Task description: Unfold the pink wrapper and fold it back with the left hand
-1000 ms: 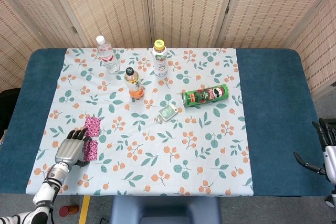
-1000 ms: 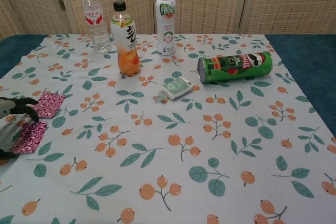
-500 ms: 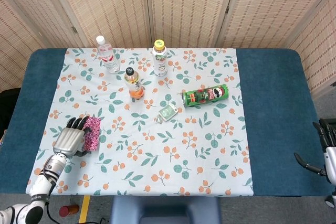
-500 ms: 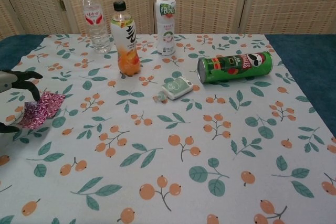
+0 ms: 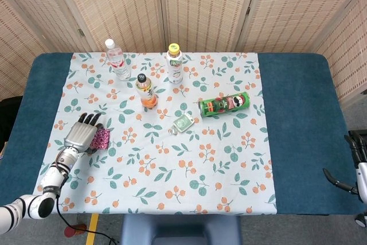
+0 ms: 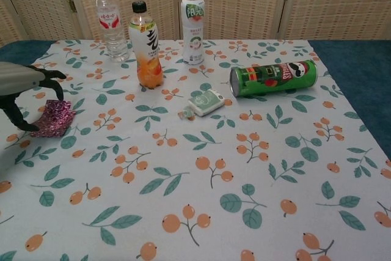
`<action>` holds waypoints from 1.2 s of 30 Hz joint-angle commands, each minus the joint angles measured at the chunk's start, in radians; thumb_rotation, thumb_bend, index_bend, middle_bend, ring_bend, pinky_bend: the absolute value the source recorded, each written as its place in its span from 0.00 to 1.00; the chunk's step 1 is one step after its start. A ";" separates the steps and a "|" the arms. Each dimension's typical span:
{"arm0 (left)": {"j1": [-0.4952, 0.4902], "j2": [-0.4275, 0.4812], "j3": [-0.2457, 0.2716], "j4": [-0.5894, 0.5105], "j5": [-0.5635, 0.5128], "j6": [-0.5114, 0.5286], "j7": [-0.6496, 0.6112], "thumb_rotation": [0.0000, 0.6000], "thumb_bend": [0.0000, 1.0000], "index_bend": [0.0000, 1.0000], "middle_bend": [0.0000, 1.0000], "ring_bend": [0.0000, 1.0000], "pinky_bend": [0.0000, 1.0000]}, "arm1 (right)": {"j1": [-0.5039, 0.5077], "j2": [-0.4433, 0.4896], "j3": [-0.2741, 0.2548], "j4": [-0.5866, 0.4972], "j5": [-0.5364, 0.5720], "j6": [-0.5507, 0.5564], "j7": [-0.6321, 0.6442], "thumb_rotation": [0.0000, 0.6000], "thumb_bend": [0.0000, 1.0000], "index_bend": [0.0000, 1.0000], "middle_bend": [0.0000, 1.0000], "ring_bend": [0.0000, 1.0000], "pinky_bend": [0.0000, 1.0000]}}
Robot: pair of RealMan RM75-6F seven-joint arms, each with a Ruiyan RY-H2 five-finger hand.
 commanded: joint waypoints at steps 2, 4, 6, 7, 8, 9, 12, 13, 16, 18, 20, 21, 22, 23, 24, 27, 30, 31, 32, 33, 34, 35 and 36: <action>-0.010 -0.015 0.003 0.035 -0.015 -0.022 -0.017 1.00 0.25 0.27 0.00 0.00 0.00 | 0.000 0.001 0.001 -0.004 0.001 -0.001 -0.005 0.55 0.30 0.00 0.00 0.00 0.00; -0.010 -0.018 0.007 0.048 -0.015 -0.028 -0.027 1.00 0.25 0.27 0.00 0.00 0.00 | 0.001 0.000 0.001 -0.007 0.000 -0.002 -0.009 0.54 0.30 0.00 0.00 0.00 0.00; -0.012 -0.018 0.010 0.057 -0.015 -0.033 -0.030 1.00 0.25 0.27 0.00 0.00 0.00 | 0.002 0.000 0.000 -0.009 0.000 -0.003 -0.012 0.54 0.30 0.00 0.00 0.00 0.00; -0.013 -0.019 0.012 0.061 -0.016 -0.037 -0.032 1.00 0.25 0.26 0.00 0.00 0.00 | 0.002 -0.001 0.001 -0.010 0.000 -0.003 -0.014 0.55 0.30 0.00 0.00 0.00 0.00; -0.014 -0.020 0.013 0.062 -0.018 -0.039 -0.032 1.00 0.25 0.26 0.00 0.00 0.00 | 0.001 -0.001 0.001 -0.011 0.000 -0.003 -0.014 0.55 0.30 0.00 0.00 0.00 0.00; -0.016 -0.021 0.015 0.065 -0.021 -0.041 -0.028 1.00 0.25 0.25 0.00 0.00 0.00 | 0.001 -0.001 0.001 -0.011 0.000 -0.002 -0.015 0.55 0.30 0.00 0.00 0.00 0.00; -0.022 -0.022 0.020 0.068 -0.041 -0.050 -0.008 1.00 0.24 0.23 0.00 0.00 0.00 | -0.001 0.000 0.001 -0.013 0.000 -0.001 -0.015 0.55 0.30 0.00 0.00 0.00 0.00; -0.024 -0.022 0.020 0.065 -0.048 -0.051 -0.004 1.00 0.24 0.23 0.00 0.00 0.00 | -0.002 0.000 0.001 -0.013 0.000 0.000 -0.014 0.54 0.30 0.00 0.00 0.00 0.00; -0.026 -0.023 0.023 0.059 -0.065 -0.047 0.008 1.00 0.24 0.20 0.00 0.00 0.00 | -0.004 0.001 0.001 -0.011 0.001 0.002 -0.011 0.54 0.30 0.00 0.00 0.00 0.00; -0.026 -0.021 0.025 0.052 -0.073 -0.044 0.015 1.00 0.24 0.18 0.00 0.00 0.00 | -0.005 0.000 0.001 -0.010 0.001 0.003 -0.010 0.55 0.30 0.00 0.00 0.00 0.00; -0.027 -0.017 0.028 0.041 -0.086 -0.040 0.026 1.00 0.24 0.16 0.00 0.00 0.00 | -0.005 -0.001 0.001 -0.007 0.001 0.004 -0.007 0.54 0.30 0.00 0.00 0.00 0.00; -0.027 -0.015 0.027 0.035 -0.092 -0.032 0.030 1.00 0.24 0.15 0.00 0.00 0.00 | -0.006 -0.002 0.001 -0.005 0.000 0.004 -0.005 0.54 0.30 0.00 0.00 0.00 0.00; -0.025 -0.013 0.025 0.030 -0.097 -0.026 0.029 1.00 0.24 0.15 0.00 0.00 0.00 | -0.006 -0.002 0.001 -0.004 0.000 0.005 -0.004 0.54 0.30 0.00 0.00 0.00 0.00; -0.022 -0.010 0.021 0.022 -0.102 -0.019 0.023 1.00 0.24 0.15 0.00 0.00 0.00 | -0.006 -0.002 0.001 -0.002 0.000 0.005 -0.002 0.54 0.30 0.00 0.00 0.00 0.00; -0.015 -0.003 0.013 0.008 -0.109 -0.006 0.009 1.00 0.24 0.15 0.00 0.00 0.00 | -0.006 -0.001 0.002 0.000 0.000 0.005 0.001 0.54 0.30 0.00 0.00 0.00 0.00; 0.012 0.021 -0.011 -0.035 -0.113 0.046 -0.041 1.00 0.24 0.15 0.00 0.00 0.00 | -0.005 0.003 0.003 0.004 -0.001 0.005 0.009 0.54 0.30 0.00 0.00 0.00 0.00; 0.066 0.065 -0.043 -0.105 -0.108 0.126 -0.135 1.00 0.25 0.16 0.00 0.00 0.00 | 0.001 0.012 0.002 0.011 -0.012 -0.001 0.024 0.57 0.30 0.00 0.00 0.00 0.00; 0.083 0.079 -0.048 -0.123 -0.101 0.152 -0.158 1.00 0.25 0.16 0.00 0.00 0.00 | 0.003 0.016 0.001 0.013 -0.016 -0.005 0.032 0.58 0.30 0.00 0.00 0.00 0.00; 0.101 0.091 -0.052 -0.140 -0.091 0.181 -0.179 1.00 0.25 0.17 0.00 0.00 0.00 | 0.006 0.020 0.000 0.015 -0.019 -0.008 0.040 0.60 0.30 0.00 0.00 0.00 0.00; 0.126 0.106 -0.054 -0.161 -0.074 0.220 -0.205 1.00 0.25 0.18 0.00 0.00 0.00 | 0.008 0.025 0.001 0.018 -0.022 -0.010 0.050 0.62 0.30 0.00 0.00 0.00 0.00; 0.145 0.115 -0.055 -0.176 -0.060 0.252 -0.225 1.00 0.25 0.19 0.00 0.00 0.00 | 0.010 0.028 0.002 0.020 -0.023 -0.011 0.057 0.65 0.30 0.00 0.00 0.00 0.00; 0.165 0.124 -0.054 -0.190 -0.044 0.283 -0.244 1.00 0.25 0.20 0.00 0.00 0.00 | 0.011 0.031 0.004 0.022 -0.022 -0.013 0.064 0.69 0.30 0.00 0.00 0.00 0.00; 0.185 0.132 -0.052 -0.204 -0.026 0.313 -0.263 1.00 0.25 0.20 0.00 0.00 0.00 | 0.013 0.034 0.006 0.023 -0.020 -0.014 0.071 0.78 0.30 0.00 0.00 0.00 0.00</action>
